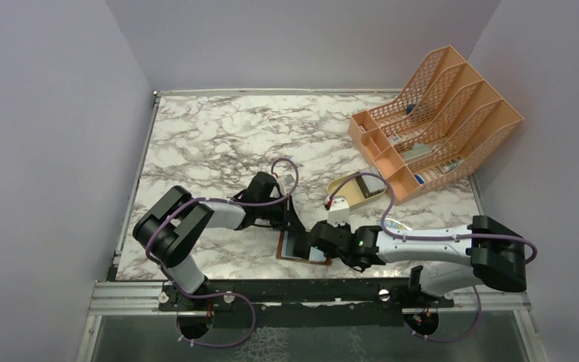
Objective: Put the credit cards into the card holder
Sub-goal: Insert the credit card into the card holder.
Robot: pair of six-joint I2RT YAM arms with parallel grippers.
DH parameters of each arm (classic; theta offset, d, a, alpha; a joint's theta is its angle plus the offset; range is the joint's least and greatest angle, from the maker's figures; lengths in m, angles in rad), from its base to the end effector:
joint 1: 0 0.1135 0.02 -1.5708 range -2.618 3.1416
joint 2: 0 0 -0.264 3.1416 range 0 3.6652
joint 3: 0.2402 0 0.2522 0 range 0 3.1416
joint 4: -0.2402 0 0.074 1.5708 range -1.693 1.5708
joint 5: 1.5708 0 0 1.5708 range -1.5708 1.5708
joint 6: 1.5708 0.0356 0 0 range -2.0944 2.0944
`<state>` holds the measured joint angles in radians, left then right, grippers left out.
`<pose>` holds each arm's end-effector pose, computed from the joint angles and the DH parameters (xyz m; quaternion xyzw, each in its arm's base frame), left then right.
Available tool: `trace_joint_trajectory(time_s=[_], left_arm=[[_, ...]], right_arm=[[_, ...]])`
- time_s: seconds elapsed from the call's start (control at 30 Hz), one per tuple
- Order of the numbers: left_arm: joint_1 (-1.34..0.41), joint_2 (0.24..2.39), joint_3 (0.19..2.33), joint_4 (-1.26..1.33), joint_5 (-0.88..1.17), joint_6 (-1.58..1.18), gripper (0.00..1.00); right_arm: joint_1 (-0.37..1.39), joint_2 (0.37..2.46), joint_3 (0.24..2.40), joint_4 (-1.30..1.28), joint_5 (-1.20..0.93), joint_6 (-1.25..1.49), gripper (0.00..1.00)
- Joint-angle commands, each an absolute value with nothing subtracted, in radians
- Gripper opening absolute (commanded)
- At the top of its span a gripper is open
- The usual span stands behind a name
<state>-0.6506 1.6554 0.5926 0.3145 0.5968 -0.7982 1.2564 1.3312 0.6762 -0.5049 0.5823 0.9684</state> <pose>0.2184 -0.1914 0.1213 0.0526 0.8824 -0.4550 0.1076 0.0896 0.2123 0.1732 -0.0766 0.9365 0.0509 0.3385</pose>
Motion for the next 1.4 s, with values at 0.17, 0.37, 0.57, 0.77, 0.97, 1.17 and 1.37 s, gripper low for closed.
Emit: trace_joint_trajectory(time_s=[0.17, 0.37, 0.57, 0.77, 0.97, 1.17, 1.37], left_arm=[[-0.669, 1.652, 0.557, 0.303, 0.499, -0.805, 0.00], [-0.691, 1.670, 0.554, 0.359, 0.494, -0.843, 0.00], [-0.698, 1.665, 0.552, 0.367, 0.478, -0.847, 0.00], [-0.698, 1.613, 0.526, 0.356, 0.415, -0.841, 0.00], [-0.698, 1.589, 0.517, 0.339, 0.386, -0.858, 0.00], [-0.699, 1.583, 0.521, 0.339, 0.403, -0.858, 0.00], [-0.699, 1.579, 0.516, 0.341, 0.459, -0.832, 0.00]], right_arm=[[1.254, 1.384, 0.637, -0.489, 0.564, 1.013, 0.24], [1.253, 1.400, 0.629, -0.470, 0.556, 1.016, 0.22], [1.254, 1.411, 0.633, -0.465, 0.549, 1.012, 0.22], [1.254, 1.370, 0.658, -0.542, 0.555, 1.025, 0.22], [1.253, 1.315, 0.658, -0.565, 0.499, 1.055, 0.23], [1.254, 1.347, 0.632, -0.548, 0.482, 1.079, 0.23], [1.254, 1.374, 0.622, -0.564, 0.516, 1.085, 0.20]])
